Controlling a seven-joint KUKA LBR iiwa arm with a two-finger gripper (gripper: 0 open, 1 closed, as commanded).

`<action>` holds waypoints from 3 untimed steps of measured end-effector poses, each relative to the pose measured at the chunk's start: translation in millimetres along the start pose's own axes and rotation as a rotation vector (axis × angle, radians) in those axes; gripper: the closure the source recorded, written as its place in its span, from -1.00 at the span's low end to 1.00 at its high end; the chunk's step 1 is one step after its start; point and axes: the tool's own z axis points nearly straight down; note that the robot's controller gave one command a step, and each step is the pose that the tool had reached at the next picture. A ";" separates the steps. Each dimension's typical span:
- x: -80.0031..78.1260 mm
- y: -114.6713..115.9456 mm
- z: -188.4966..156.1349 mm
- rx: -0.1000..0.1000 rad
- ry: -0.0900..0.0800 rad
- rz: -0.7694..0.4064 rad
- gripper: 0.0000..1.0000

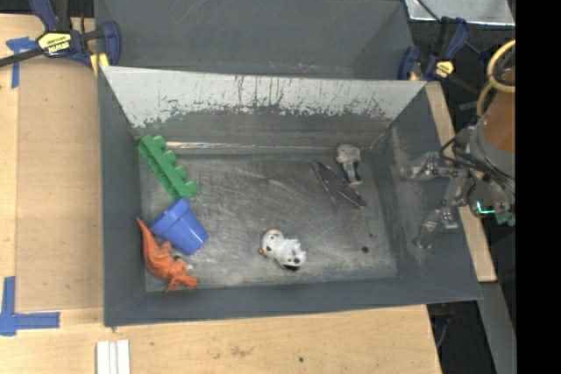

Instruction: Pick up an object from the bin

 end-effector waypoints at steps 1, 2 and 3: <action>-1.7 0.6 -3.2 0.001 -0.007 -0.003 -1.00; -37.9 24.4 66.4 0.001 -0.013 0.067 -1.00; -57.7 39.4 80.0 -0.001 0.000 0.084 -1.00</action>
Offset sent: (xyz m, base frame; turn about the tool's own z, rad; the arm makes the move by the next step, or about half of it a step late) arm 0.0749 0.0531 -0.1528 0.1419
